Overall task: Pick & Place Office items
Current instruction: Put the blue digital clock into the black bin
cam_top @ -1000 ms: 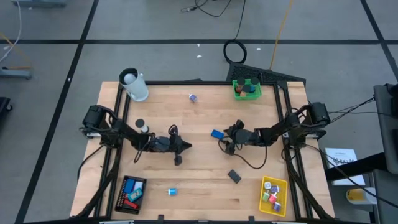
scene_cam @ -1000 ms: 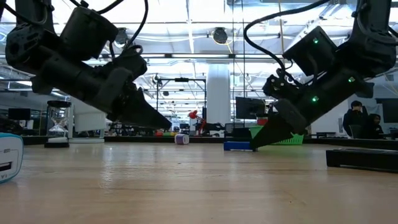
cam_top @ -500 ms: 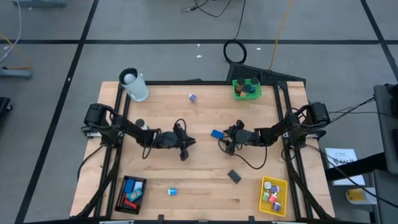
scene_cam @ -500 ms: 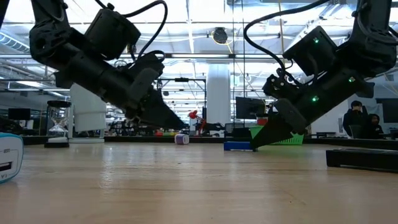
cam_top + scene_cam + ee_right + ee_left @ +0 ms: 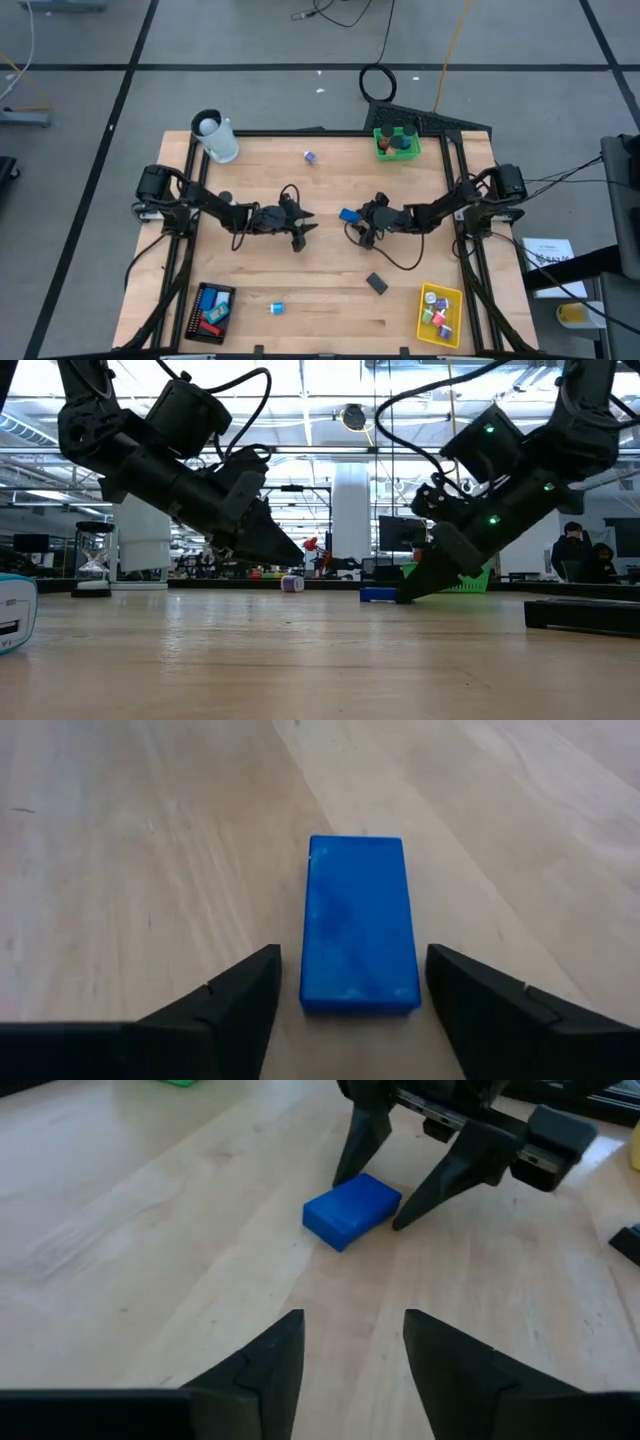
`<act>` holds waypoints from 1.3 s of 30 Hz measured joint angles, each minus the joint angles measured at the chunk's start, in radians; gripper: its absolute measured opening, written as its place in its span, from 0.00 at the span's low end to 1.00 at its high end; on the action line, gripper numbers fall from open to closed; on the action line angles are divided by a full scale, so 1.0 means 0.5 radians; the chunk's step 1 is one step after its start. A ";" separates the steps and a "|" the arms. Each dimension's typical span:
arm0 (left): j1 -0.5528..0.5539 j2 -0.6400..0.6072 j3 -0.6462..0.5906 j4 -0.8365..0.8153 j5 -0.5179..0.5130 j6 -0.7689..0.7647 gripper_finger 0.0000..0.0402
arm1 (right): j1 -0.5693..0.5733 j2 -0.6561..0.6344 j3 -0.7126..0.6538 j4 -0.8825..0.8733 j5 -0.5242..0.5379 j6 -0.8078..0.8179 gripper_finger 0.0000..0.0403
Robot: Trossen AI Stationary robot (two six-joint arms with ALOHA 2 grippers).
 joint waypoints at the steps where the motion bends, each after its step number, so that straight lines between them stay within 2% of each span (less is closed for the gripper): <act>1: 0.007 0.000 0.000 0.003 0.000 0.000 0.45 | -0.013 0.000 0.025 -0.057 -0.011 -0.006 0.59; 6: 0.051 0.000 0.000 0.007 0.018 -0.011 0.46 | -0.071 -0.001 0.100 -0.254 -0.047 -0.047 0.46; 9: 0.104 0.000 0.000 0.052 0.178 -0.074 0.46 | -0.071 -0.015 0.100 -0.255 -0.047 -0.137 0.37; 12: 0.155 0.000 0.000 0.132 0.343 -0.134 0.46 | -0.037 -0.034 0.100 -0.261 0.011 -0.240 0.37; 16: 0.199 0.000 0.000 0.244 0.470 -0.203 0.47 | 0.074 -0.041 0.093 -0.201 0.296 -0.434 0.37; 19: 0.220 0.000 0.000 0.300 0.490 -0.294 0.47 | 0.186 -0.041 0.091 -0.088 0.502 -0.595 0.37; 23: 0.243 0.000 0.000 0.395 0.587 -0.487 0.47 | 0.322 -0.042 0.093 0.067 0.736 -0.778 0.40; 30: 0.236 0.000 0.041 0.472 0.632 -0.636 0.57 | 0.454 -0.043 0.093 0.527 0.776 -1.132 0.38; 36: 0.179 0.000 0.176 0.444 0.632 -0.610 0.65 | 0.470 -0.044 0.093 0.615 0.741 -1.184 0.39; 39: 0.140 -0.001 0.273 0.268 0.610 -0.569 0.66 | 0.470 -0.044 0.091 0.615 0.746 -1.206 0.38</act>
